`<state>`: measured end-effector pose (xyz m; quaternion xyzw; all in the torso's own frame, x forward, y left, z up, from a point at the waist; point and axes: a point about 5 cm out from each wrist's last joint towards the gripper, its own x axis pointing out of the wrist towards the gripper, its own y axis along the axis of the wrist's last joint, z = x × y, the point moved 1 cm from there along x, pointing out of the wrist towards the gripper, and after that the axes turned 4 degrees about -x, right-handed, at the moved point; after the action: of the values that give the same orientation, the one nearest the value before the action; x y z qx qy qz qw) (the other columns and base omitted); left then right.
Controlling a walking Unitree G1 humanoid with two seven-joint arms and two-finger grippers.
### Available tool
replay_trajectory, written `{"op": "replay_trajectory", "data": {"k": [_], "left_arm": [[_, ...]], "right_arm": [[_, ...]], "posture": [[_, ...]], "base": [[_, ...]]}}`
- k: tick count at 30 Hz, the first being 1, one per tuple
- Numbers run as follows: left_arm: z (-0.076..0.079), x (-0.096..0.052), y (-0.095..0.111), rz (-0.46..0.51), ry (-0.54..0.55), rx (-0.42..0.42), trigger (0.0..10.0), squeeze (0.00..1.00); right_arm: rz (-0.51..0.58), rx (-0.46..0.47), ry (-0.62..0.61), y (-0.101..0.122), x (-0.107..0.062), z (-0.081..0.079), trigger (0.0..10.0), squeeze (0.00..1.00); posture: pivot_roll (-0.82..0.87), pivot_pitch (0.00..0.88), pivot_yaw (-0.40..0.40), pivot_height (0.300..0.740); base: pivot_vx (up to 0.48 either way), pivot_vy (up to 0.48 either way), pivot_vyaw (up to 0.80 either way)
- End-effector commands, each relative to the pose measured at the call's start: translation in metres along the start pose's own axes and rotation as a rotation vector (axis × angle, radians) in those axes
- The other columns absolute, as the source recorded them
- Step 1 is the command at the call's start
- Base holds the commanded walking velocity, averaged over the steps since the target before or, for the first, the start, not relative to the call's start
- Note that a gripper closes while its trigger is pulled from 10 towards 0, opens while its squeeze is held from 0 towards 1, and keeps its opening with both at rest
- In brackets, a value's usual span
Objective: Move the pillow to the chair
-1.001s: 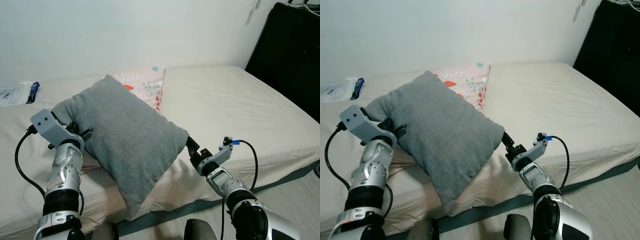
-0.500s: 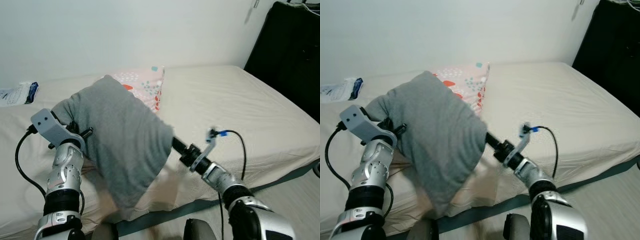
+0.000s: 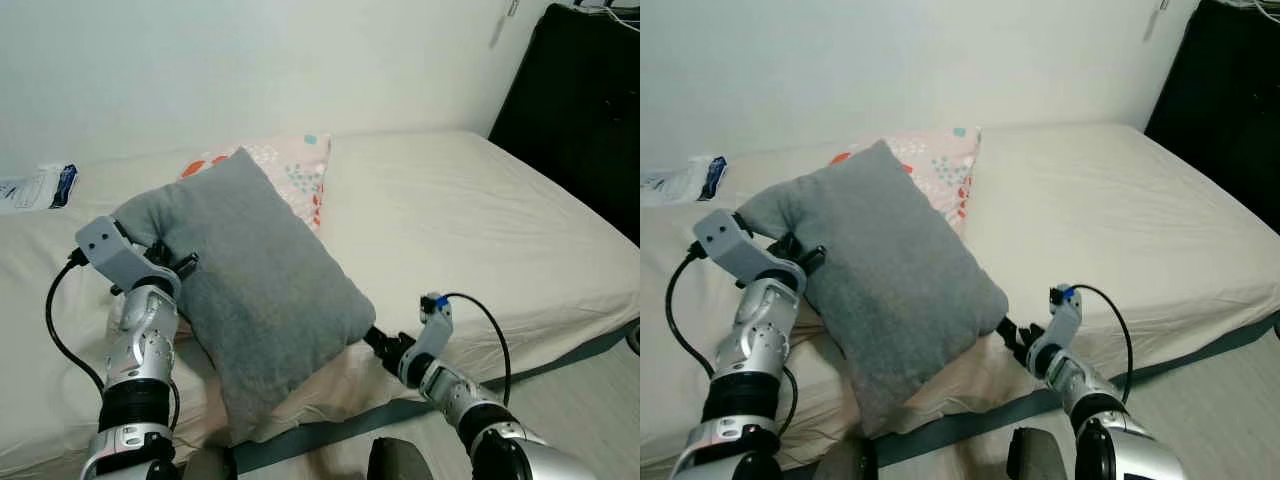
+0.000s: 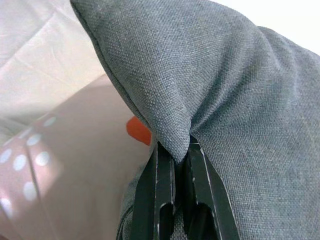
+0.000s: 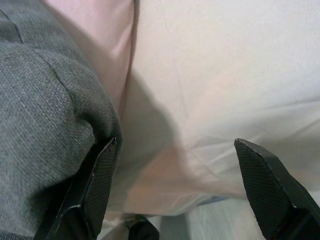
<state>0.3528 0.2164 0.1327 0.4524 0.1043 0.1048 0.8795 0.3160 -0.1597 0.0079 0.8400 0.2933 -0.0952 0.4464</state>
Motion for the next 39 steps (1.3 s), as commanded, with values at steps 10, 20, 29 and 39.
{"op": "replay_trajectory", "data": {"k": [10,20,29,39], "left_arm": [[0.006,-0.003,-0.012,-0.051,-0.035,-0.002,0.0,0.00],[0.012,-0.004,-0.016,-0.063,-0.056,-0.010,0.0,0.00],[0.007,-0.003,-0.010,-0.049,-0.042,-0.011,0.0,0.00],[0.006,0.000,-0.007,-0.040,-0.035,-0.015,0.0,0.00]], "right_arm": [[-0.075,0.070,0.555,-0.014,-0.009,-0.035,10.0,0.00],[-0.369,-0.316,0.438,-0.050,-0.010,-0.025,10.0,0.00],[0.139,-0.198,0.132,0.049,-0.004,-0.008,10.0,0.00],[0.655,-0.035,0.029,0.176,-0.042,-0.001,10.0,0.00]], "posture": [[0.12,0.000,-0.063,0.584],[0.12,0.000,-0.063,0.584],[0.12,0.000,-0.064,0.584],[0.12,0.000,-0.060,0.584]], "base": [[0.000,0.000,0.00],[0.000,0.000,0.00],[0.000,0.000,0.00],[0.000,0.000,0.00]]}}
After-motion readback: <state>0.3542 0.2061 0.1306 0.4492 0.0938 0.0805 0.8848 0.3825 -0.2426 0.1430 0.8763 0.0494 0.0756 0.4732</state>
